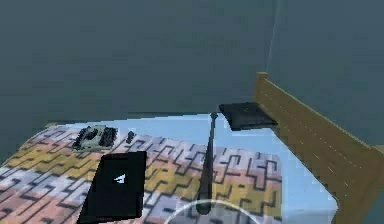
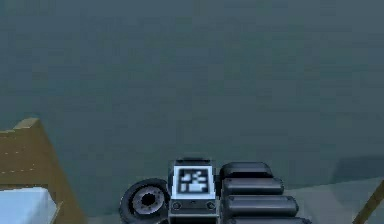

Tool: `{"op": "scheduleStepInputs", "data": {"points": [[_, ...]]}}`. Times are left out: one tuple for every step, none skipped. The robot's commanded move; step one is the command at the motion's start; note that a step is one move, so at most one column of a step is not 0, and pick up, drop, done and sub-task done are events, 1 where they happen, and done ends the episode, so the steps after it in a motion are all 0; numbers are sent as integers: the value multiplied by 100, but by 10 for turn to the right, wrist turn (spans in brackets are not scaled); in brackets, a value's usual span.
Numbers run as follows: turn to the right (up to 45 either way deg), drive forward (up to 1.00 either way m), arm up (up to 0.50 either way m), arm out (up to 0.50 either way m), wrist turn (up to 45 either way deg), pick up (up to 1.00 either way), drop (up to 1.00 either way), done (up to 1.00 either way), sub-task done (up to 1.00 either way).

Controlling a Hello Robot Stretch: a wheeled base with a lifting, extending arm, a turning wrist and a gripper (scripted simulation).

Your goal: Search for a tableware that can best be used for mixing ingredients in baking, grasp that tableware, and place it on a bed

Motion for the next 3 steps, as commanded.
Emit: {"op": "scheduleStepInputs", "data": {"points": [[270, 0, 0, 0, 0, 0, 0, 0, 0], [-450, 0, 0, 0, 0, 0, 0, 0, 0], [-150, 0, 0, 0, 0, 0, 0, 0, 0]]}}
